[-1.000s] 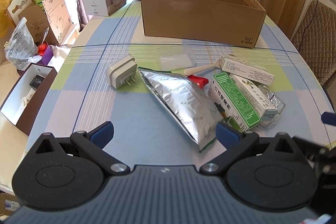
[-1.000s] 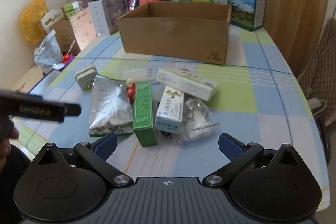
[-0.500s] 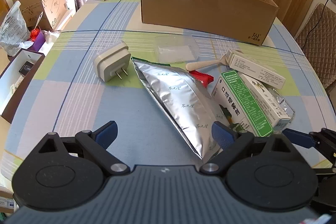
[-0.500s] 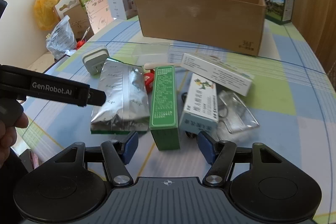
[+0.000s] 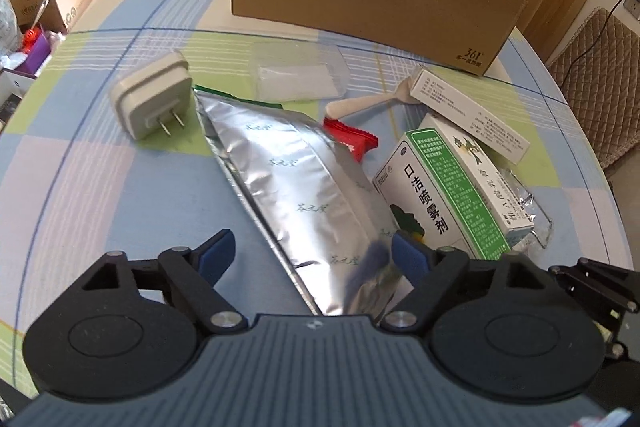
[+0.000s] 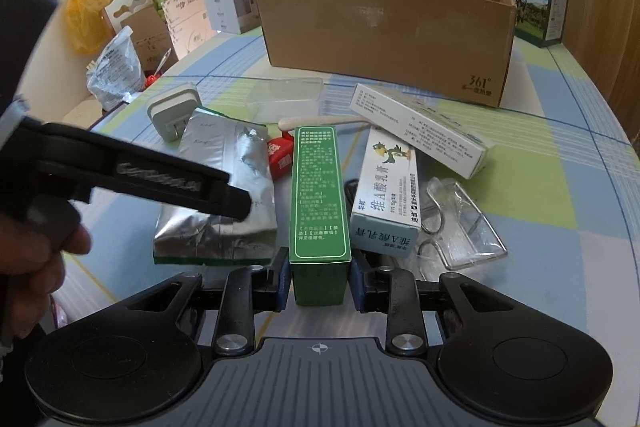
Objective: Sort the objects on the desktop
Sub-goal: 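Grasp the silver foil bag with the left tool while the right tool grasps the green medicine box, then carry the foil bag and green box into the cardboard box and release both, then move the left tool back to the red candy packet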
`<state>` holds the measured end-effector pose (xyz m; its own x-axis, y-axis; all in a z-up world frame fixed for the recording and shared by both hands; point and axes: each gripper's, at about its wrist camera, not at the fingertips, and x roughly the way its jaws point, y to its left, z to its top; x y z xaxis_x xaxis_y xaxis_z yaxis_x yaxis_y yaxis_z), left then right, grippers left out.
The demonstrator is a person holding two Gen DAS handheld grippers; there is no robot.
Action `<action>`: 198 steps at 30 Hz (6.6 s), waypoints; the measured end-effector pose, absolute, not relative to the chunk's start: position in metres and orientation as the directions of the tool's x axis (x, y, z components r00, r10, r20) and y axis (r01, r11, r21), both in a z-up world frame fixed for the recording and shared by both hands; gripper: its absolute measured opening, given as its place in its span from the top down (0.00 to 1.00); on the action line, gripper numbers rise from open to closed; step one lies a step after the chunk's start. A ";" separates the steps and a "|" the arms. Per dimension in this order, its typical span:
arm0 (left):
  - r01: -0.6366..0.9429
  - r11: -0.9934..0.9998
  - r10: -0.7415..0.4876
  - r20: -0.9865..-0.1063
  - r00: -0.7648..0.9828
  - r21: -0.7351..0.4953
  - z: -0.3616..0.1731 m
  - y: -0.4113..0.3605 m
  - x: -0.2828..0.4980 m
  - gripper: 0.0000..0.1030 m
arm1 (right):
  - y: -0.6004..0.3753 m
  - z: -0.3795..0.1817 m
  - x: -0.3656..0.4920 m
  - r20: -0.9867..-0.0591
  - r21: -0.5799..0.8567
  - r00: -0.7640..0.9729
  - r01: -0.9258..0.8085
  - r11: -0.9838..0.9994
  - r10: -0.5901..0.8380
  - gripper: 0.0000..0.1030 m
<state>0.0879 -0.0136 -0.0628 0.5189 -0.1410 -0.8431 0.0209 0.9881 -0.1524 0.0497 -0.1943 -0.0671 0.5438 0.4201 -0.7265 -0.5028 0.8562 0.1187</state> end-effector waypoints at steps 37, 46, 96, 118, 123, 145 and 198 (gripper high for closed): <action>0.124 0.984 -0.163 -0.914 0.372 -0.126 -0.072 0.023 0.143 0.52 | -0.152 -0.082 0.087 -0.787 0.109 0.469 -0.533 0.839 0.400 0.64; 0.148 0.981 -0.170 -0.916 0.364 -0.123 -0.060 0.016 0.118 0.55 | -0.169 -0.065 0.067 -0.771 0.126 0.490 -0.508 0.852 0.406 0.73; 0.227 0.966 -0.224 -0.852 0.472 -0.128 0.050 -0.032 0.435 0.55 | -0.180 0.038 0.409 -0.730 0.058 0.625 -0.344 0.937 0.275 0.73; 0.250 0.960 -0.241 -0.825 0.510 -0.126 0.063 -0.029 0.395 0.42 | -0.204 0.062 0.370 -0.671 0.082 0.677 -0.335 0.939 0.300 0.45; 0.238 0.963 -0.235 -0.812 0.534 -0.122 0.084 -0.016 0.355 0.36 | -0.208 0.086 0.324 -0.656 0.056 0.690 -0.360 0.931 0.306 0.29; 0.174 0.984 -0.135 -0.824 0.550 -0.045 0.061 0.053 0.130 0.08 | -0.219 0.082 0.096 -0.671 0.161 0.618 -0.418 0.894 0.410 0.12; 0.353 0.936 -0.191 -0.837 0.513 0.003 -0.086 -0.028 0.146 0.24 | -0.263 -0.085 0.095 -0.743 0.079 0.563 -0.463 0.883 0.362 0.46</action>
<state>0.1456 -0.0278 -0.0858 0.5126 -0.1908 -0.8372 0.3531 0.9356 0.0030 0.0948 -0.2630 -0.0851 0.5628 0.3617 -0.7433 -0.4627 0.8830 0.0793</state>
